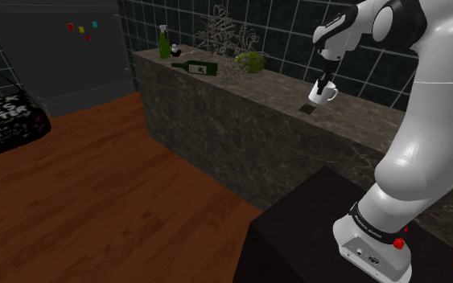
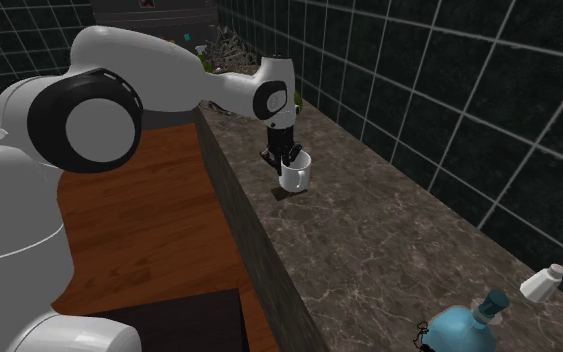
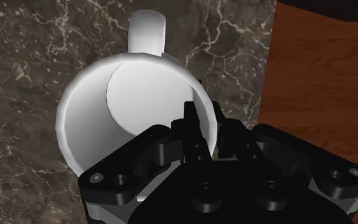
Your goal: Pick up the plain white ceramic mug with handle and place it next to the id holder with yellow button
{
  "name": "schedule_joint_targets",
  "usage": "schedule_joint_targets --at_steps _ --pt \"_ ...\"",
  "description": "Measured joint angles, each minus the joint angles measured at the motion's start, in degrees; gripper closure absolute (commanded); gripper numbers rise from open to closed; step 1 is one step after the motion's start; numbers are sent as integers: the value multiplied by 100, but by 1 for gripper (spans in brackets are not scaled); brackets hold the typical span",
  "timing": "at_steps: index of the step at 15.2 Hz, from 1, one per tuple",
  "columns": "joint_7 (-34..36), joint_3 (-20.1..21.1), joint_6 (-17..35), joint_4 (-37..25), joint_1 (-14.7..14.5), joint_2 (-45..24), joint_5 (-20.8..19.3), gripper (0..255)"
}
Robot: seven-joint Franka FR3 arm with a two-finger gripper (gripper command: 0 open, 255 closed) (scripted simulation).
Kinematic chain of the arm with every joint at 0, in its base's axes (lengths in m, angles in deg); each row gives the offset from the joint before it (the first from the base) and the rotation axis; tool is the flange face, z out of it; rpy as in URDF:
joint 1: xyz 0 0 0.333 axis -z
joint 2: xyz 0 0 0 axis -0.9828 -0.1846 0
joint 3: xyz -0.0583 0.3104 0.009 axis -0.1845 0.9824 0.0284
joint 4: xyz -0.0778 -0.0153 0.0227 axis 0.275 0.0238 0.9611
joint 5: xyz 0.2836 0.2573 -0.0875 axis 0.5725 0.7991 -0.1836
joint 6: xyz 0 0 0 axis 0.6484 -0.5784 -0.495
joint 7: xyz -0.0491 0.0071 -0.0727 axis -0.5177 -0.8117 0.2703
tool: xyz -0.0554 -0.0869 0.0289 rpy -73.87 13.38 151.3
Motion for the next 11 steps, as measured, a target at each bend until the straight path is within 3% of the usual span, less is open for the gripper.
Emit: schedule_joint_targets --at_steps 11 --pt "75 -60 -767 -580 -18 217 -137 255"
